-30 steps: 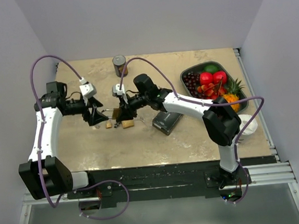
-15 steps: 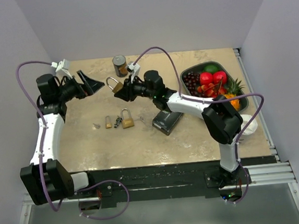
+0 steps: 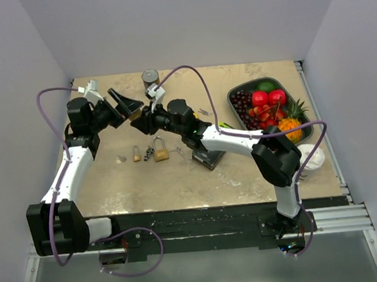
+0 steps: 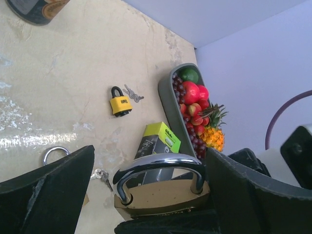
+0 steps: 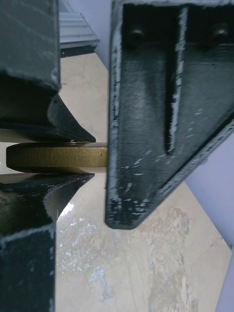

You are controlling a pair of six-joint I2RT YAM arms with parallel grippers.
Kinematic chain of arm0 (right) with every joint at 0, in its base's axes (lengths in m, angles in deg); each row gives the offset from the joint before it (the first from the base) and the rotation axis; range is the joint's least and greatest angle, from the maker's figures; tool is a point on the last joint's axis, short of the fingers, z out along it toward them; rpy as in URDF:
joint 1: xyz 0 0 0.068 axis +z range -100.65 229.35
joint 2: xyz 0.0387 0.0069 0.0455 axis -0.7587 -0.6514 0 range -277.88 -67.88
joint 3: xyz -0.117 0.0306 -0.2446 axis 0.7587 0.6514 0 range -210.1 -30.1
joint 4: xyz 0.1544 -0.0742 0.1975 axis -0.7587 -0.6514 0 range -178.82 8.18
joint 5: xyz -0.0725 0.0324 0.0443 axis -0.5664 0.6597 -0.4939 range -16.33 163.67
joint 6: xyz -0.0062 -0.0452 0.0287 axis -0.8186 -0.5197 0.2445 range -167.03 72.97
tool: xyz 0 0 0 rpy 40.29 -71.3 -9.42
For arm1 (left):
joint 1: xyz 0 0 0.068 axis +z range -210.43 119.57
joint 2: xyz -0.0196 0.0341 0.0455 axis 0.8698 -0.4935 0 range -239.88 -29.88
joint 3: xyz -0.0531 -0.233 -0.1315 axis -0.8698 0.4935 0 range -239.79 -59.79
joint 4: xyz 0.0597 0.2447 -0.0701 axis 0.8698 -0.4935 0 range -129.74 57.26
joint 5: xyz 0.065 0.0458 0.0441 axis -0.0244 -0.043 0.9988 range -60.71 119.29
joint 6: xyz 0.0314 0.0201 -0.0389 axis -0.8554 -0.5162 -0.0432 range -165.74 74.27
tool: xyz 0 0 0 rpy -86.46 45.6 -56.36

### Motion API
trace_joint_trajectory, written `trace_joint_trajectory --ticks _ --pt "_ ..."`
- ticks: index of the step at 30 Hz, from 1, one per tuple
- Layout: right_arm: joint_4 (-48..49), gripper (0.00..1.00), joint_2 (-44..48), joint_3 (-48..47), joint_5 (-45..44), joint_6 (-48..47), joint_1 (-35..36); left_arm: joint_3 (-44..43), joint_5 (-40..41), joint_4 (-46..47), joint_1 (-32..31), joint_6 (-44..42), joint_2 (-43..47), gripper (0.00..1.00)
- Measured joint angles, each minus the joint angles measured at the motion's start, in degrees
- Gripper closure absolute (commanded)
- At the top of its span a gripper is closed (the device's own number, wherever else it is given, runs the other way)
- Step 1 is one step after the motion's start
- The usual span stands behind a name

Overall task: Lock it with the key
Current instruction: Place the lock at the center of the board.

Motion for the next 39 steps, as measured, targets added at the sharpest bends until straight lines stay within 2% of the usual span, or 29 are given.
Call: trace_joint_trajectory --ticks 7,11,16,18,19,21,22,24,25,27,28,31,39 --pt "-0.8 1.00 0.0 0.0 -4.8 -1.1 1.3 2.9 1.2 1.2 -1.0 2.3 1.2 0.11" --pt "-0.8 1.00 0.0 -0.2 -6.6 -1.2 1.6 3.0 0.9 2.2 -1.0 2.4 1.4 0.07" --pt "-0.6 1.00 -0.2 -1.3 -7.6 -1.1 1.4 3.0 0.8 2.3 -2.2 2.2 1.4 0.07" --pt "-0.5 1.00 -0.5 -1.7 -7.5 -1.0 1.4 3.0 1.0 2.5 -2.4 2.3 1.4 0.15" --pt "-0.4 1.00 -0.8 -2.1 -7.4 -1.0 1.4 3.0 1.0 2.6 -2.3 2.4 1.4 0.24" --pt "-0.2 1.00 -1.4 -2.1 -7.3 -0.7 1.4 3.0 0.9 2.8 -2.3 2.6 1.4 0.34" --pt "-0.2 1.00 -1.6 -2.1 -7.3 -0.7 1.4 3.0 1.2 2.8 -2.4 2.2 1.4 0.47" --pt "-0.3 1.00 -1.8 -2.1 -7.1 -0.5 1.4 3.3 1.3 3.1 -2.3 1.9 1.4 0.61" --pt "-0.4 0.94 -1.8 -2.2 -7.1 -0.5 1.4 3.4 1.4 3.1 -2.4 2.0 1.4 0.76" --pt "-0.4 0.81 -1.8 -2.1 -7.1 -0.5 1.4 3.4 1.4 3.1 -2.4 1.9 1.4 0.90" --pt "-0.4 0.66 -1.8 -2.2 -7.1 -0.5 1.4 3.4 1.4 3.1 -2.4 1.9 1.4 1.00" --pt "-0.2 0.42 -1.8 -2.1 -6.7 -0.4 1.4 3.4 2.1 2.5 -2.4 1.0 1.6 1.00" --pt "0.7 0.09 0.7 -0.2 -4.5 -1.4 1.4 -0.2 3.6 -8.9 1.7 -8.5 1.5 1.00"
